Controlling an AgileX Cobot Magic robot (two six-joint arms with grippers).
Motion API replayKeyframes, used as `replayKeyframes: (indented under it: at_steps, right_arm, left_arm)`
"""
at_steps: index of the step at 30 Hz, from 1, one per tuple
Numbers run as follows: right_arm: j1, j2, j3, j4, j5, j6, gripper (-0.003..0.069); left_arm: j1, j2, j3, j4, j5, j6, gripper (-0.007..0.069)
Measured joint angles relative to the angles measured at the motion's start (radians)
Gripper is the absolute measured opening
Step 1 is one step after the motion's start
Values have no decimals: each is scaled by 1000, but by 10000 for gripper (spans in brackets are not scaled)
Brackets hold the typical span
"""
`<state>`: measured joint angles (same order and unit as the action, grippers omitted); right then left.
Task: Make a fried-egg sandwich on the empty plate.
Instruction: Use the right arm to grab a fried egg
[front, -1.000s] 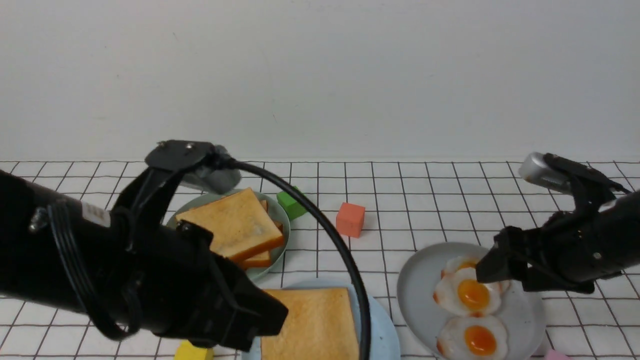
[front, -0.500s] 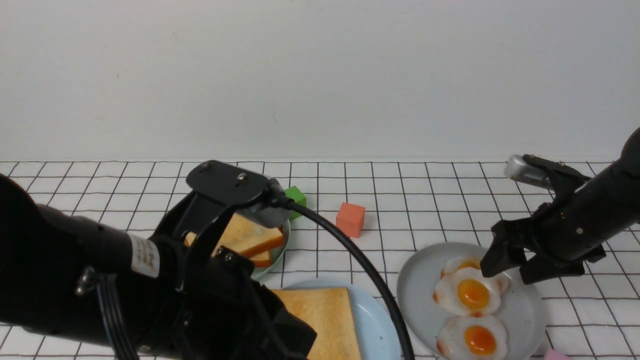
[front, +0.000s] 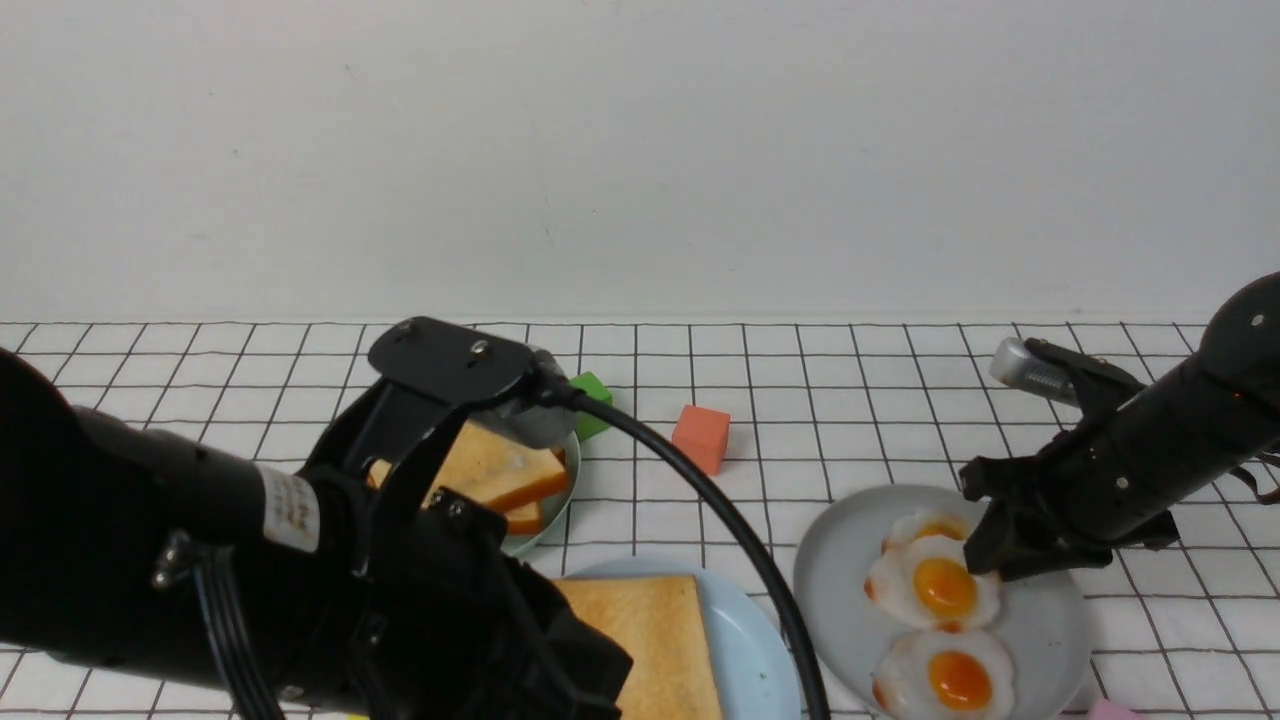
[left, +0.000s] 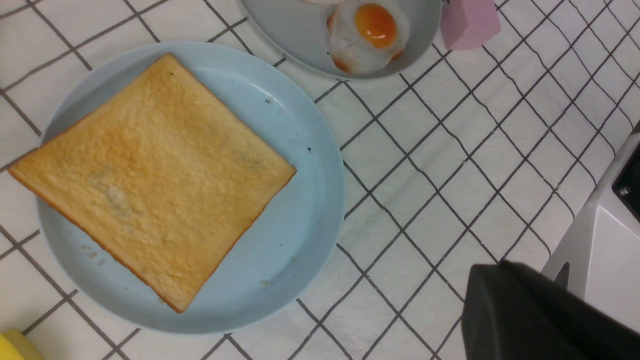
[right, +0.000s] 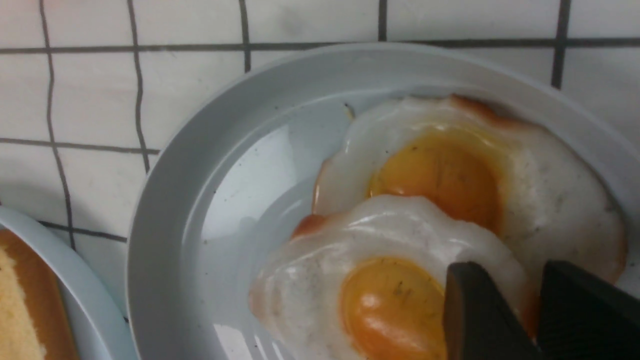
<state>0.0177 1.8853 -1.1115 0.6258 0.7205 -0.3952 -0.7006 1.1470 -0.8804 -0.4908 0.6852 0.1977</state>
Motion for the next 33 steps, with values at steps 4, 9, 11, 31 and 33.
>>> replayKeyframes:
  at_steps: [4,9,11,31,33]
  right_arm:
    - [-6,4,0,13,12,0,153]
    - [-7,10,-4,15,18,0,150]
    - [-7,10,-4,15,23,-3,136]
    - [-28,-35,-7,19,85,-42,88]
    - [-28,-37,-6,19,88,-43,88]
  left_arm:
    - [-1,0,0,14,1,-9,-13]
    - [-1,0,0,52,5,-50,-13]
    - [-1,0,0,67,12,-67,-13]
    - [-1,0,0,91,21,-78,-13]
    - [-1,0,0,91,21,-78,-13]
